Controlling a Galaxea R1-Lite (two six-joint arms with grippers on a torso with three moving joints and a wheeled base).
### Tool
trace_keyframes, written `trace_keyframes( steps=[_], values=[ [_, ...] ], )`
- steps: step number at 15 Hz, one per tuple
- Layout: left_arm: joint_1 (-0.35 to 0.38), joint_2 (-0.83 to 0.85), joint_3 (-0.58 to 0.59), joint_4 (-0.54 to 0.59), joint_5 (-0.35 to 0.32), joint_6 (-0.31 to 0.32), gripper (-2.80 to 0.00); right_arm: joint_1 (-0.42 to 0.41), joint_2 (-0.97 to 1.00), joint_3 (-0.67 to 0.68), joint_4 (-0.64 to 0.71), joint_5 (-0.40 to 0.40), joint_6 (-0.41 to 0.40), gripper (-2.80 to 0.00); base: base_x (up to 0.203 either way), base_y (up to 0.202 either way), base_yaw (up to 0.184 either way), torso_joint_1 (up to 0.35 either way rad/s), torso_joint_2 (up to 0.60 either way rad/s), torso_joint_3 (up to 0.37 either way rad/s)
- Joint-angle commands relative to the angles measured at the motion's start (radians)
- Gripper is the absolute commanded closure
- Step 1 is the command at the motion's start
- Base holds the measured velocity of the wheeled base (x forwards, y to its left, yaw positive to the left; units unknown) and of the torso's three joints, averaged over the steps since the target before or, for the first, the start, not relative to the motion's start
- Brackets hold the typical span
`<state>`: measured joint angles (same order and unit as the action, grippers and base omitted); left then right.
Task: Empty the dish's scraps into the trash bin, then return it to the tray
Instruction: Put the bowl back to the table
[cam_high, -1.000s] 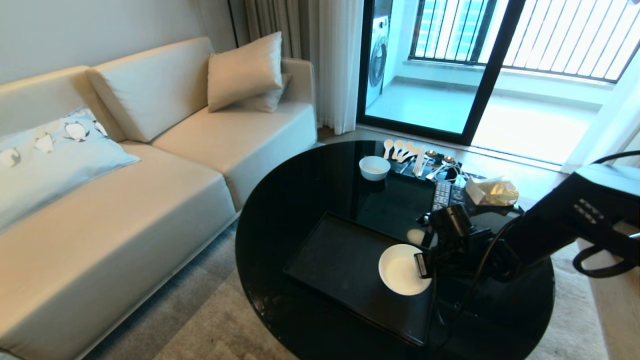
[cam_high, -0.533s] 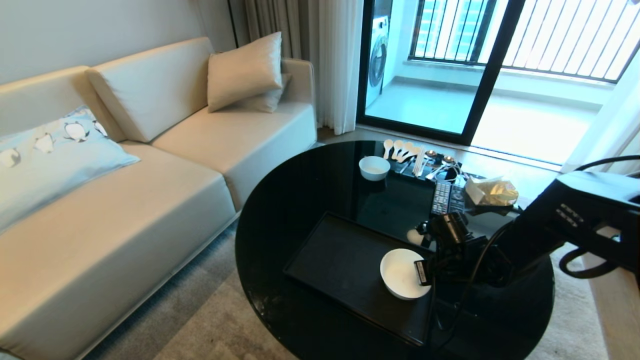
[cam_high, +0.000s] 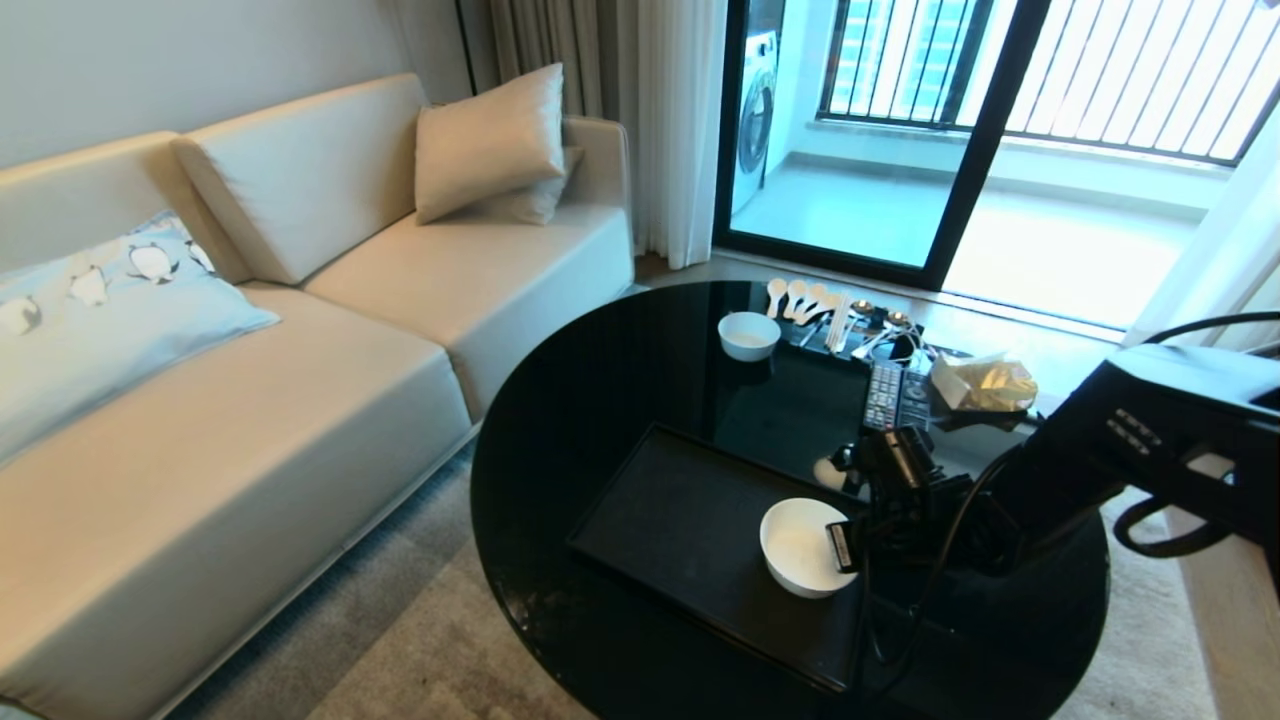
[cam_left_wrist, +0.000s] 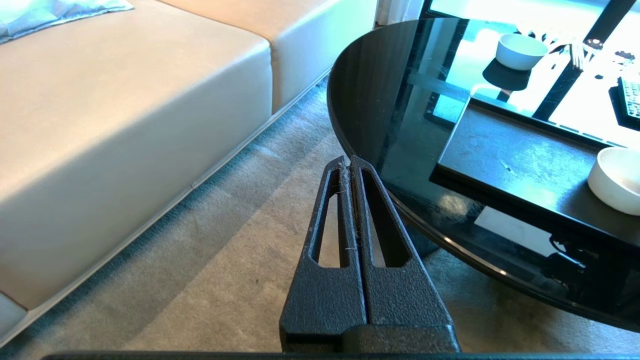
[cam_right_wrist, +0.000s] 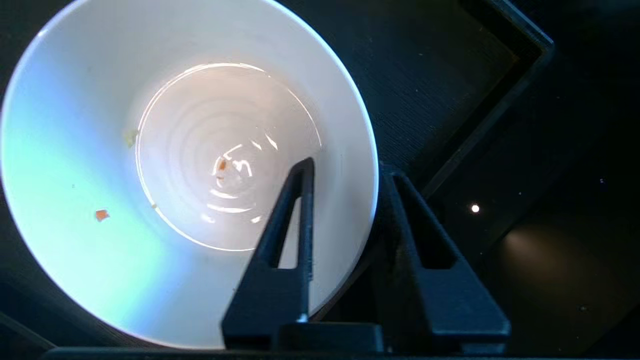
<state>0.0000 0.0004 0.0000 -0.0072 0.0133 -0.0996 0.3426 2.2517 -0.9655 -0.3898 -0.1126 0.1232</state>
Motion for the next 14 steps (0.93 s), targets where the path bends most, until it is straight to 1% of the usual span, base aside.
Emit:
trace_keyframes(
  steps=[1, 6, 9, 11, 14],
  values=[
    [0.0, 0.0, 0.0, 0.0, 0.001, -0.002, 0.0, 0.001, -0.008, -0.007, -0.009, -0.001, 0.001, -2.8, 0.0, 0.0, 0.0, 0.0, 0.0, 0.0],
    [0.0, 0.0, 0.0, 0.0, 0.001, -0.002, 0.0, 0.0, -0.042, -0.018, -0.038, -0.002, 0.001, -2.8, 0.0, 0.0, 0.0, 0.0, 0.0, 0.0],
    [0.0, 0.0, 0.0, 0.0, 0.001, -0.002, 0.0, -0.005, -0.082, -0.021, -0.038, -0.004, -0.032, -2.8, 0.0, 0.0, 0.0, 0.0, 0.0, 0.0],
    [0.0, 0.0, 0.0, 0.0, 0.001, -0.002, 0.0, -0.011, -0.121, -0.02, -0.04, -0.004, -0.048, -2.8, 0.0, 0.0, 0.0, 0.0, 0.0, 0.0],
    [0.0, 0.0, 0.0, 0.0, 0.001, -0.002, 0.0, -0.011, -0.206, -0.006, -0.036, -0.003, -0.048, -2.8, 0.0, 0.0, 0.0, 0.0, 0.0, 0.0]
  ],
)
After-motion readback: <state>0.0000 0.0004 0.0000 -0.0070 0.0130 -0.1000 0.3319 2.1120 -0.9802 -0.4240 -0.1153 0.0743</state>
